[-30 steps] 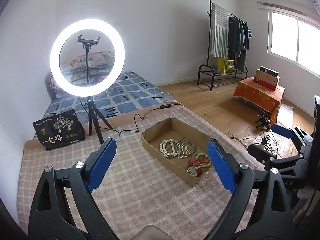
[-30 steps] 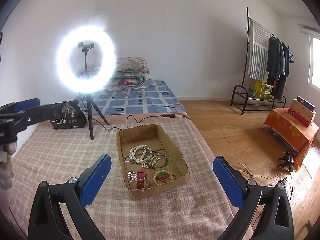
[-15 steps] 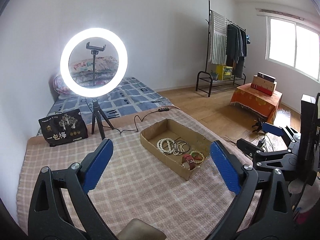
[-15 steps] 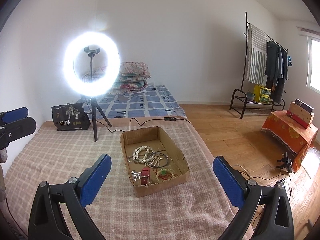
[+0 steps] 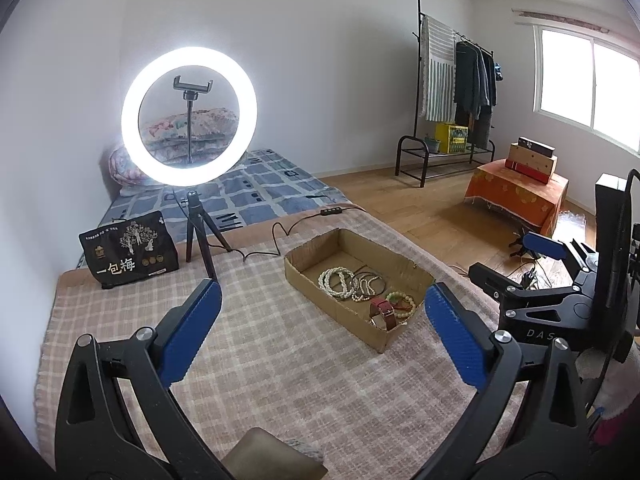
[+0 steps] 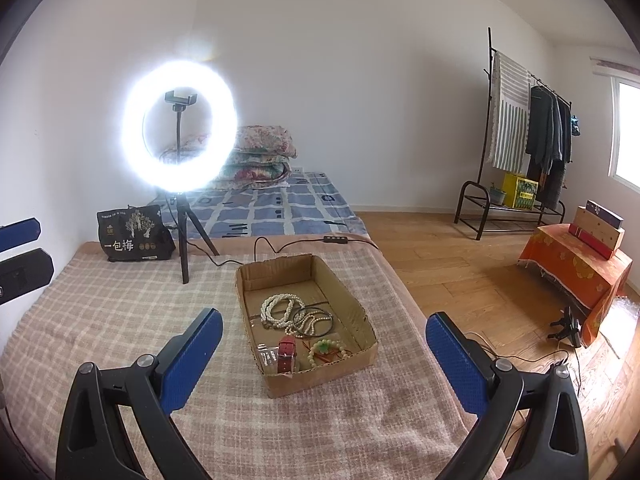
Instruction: Organize jewelry
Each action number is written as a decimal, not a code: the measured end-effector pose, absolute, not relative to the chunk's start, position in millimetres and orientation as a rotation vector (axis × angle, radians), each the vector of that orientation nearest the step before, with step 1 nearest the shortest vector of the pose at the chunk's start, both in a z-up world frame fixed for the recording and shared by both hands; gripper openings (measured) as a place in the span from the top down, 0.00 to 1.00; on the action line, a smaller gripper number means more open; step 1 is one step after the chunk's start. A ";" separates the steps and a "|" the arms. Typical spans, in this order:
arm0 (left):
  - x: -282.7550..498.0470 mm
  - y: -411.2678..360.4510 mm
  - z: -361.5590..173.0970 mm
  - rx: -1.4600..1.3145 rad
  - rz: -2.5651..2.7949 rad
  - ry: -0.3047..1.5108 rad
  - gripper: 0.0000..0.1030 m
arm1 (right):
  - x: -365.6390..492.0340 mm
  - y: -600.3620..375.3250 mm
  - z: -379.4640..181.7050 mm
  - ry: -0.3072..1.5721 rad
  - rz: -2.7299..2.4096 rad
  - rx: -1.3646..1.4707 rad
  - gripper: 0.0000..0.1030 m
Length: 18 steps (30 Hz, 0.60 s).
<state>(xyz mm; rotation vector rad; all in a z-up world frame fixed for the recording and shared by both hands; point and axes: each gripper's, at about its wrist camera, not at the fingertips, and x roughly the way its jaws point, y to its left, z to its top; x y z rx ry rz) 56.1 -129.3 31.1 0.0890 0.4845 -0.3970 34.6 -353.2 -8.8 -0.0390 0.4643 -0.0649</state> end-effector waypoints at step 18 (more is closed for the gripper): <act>60.1 -131.7 23.1 0.109 -0.384 0.497 0.00 | 48.3 -356.2 -17.7 0.493 -0.055 -0.005 0.00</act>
